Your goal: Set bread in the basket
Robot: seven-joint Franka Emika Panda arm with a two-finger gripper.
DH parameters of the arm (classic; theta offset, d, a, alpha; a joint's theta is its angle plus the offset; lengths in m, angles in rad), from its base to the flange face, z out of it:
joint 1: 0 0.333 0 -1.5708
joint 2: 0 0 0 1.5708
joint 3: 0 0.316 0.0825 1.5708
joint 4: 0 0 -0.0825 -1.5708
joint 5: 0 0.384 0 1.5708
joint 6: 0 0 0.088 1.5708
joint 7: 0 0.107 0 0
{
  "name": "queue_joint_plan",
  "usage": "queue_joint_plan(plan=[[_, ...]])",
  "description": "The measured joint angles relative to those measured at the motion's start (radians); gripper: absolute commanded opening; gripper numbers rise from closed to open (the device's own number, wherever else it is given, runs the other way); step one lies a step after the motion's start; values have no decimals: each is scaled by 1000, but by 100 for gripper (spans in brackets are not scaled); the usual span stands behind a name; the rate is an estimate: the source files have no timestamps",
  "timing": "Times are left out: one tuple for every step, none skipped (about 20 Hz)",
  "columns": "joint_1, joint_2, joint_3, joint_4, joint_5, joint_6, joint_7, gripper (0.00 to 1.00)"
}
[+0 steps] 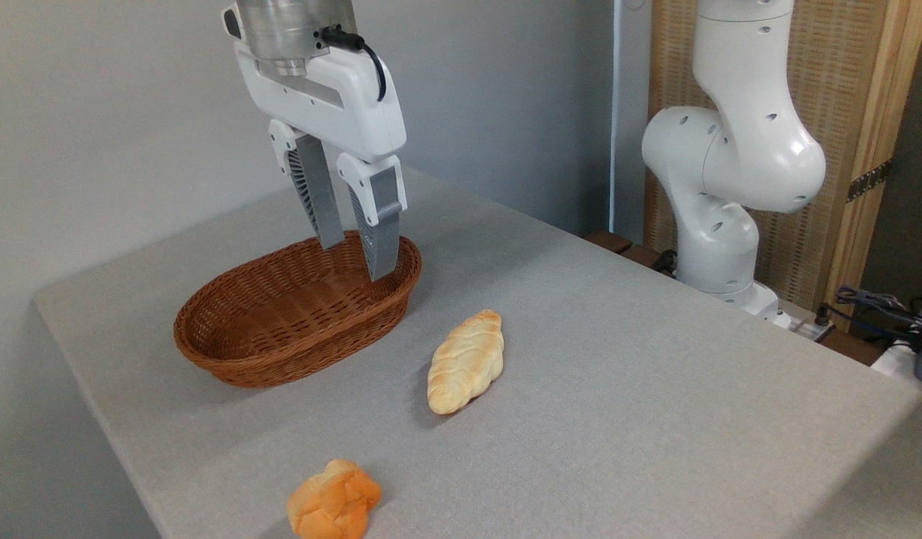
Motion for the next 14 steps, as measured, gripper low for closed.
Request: queue_joint_plan(plan=[[0, -8, 1, -22, 0, 25, 0, 100], [1, -21, 1, -57, 0, 52, -2, 100], [1, -37, 2, -105, 0, 75, -7, 100], [2, -53, 2, -158, 0, 105, -16, 100], [2, -68, 2, -214, 0, 148, -36, 100], [3, -81, 2, -266, 0, 194, -75, 100], [3, -92, 2, -310, 0, 231, -117, 100], [3, -100, 2, -347, 0, 252, -148, 100], [3, -107, 2, -382, 0, 263, -166, 100], [3, -113, 3, -416, 0, 266, -176, 100], [5, -121, 3, -460, 0, 267, -177, 100], [6, -125, 3, -483, 1, 268, -177, 100], [7, -128, 4, -501, 3, 268, -177, 100], [8, -130, 4, -516, 7, 268, -177, 100]])
